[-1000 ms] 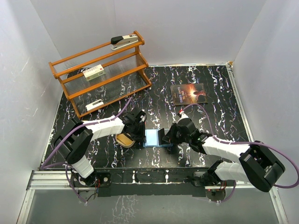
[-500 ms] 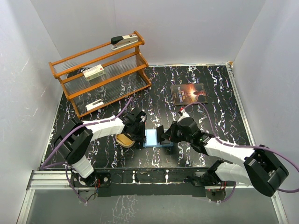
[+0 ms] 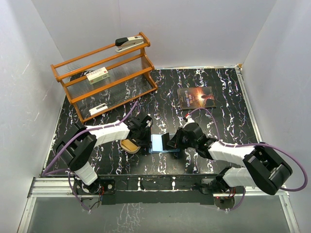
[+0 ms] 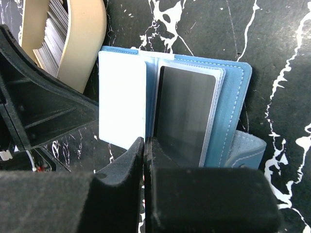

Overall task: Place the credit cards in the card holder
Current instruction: Insert the credit card into the card holder, then turn over the card slot in the card holder.

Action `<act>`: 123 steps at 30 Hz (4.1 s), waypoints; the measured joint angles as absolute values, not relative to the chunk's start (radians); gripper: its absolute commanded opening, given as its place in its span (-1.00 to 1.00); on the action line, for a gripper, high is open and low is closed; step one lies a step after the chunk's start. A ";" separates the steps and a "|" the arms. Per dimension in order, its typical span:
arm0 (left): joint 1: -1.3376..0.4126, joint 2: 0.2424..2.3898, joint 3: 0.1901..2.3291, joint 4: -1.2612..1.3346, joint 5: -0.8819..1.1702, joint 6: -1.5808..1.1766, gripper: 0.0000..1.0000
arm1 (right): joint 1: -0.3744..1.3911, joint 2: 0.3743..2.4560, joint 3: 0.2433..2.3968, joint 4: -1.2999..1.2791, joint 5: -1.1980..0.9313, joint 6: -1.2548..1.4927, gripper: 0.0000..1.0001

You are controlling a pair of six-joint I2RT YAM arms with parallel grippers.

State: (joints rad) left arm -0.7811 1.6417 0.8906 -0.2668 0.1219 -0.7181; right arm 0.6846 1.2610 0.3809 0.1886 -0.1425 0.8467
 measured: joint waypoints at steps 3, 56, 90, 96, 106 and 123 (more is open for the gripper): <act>-0.781 1.642 0.892 -0.268 0.120 -0.718 -0.86 | 0.682 1.271 0.379 0.210 -0.153 0.848 -1.00; -0.789 1.642 0.904 -0.291 0.092 -0.717 -0.86 | 0.653 1.375 0.339 0.341 -0.217 0.964 -0.44; -0.794 1.636 0.903 -0.292 0.063 -0.733 -0.84 | 0.661 1.480 0.554 0.121 -0.241 0.785 -0.46; -0.794 1.636 0.903 -0.292 0.062 -0.733 -0.84 | 0.669 1.487 0.553 0.142 -0.265 0.797 -0.48; -0.794 1.636 0.903 -0.290 0.063 -0.733 -0.84 | 0.678 1.488 0.542 0.170 -0.287 0.816 -0.42; -0.796 1.546 0.939 -0.324 0.016 -0.782 -0.35 | 0.679 1.374 0.542 0.070 -0.208 0.795 -0.72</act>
State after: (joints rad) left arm -0.7956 1.5459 0.9394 -0.3241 0.0158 -0.7822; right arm 0.6792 1.3739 0.5419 0.0700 -0.2085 0.7952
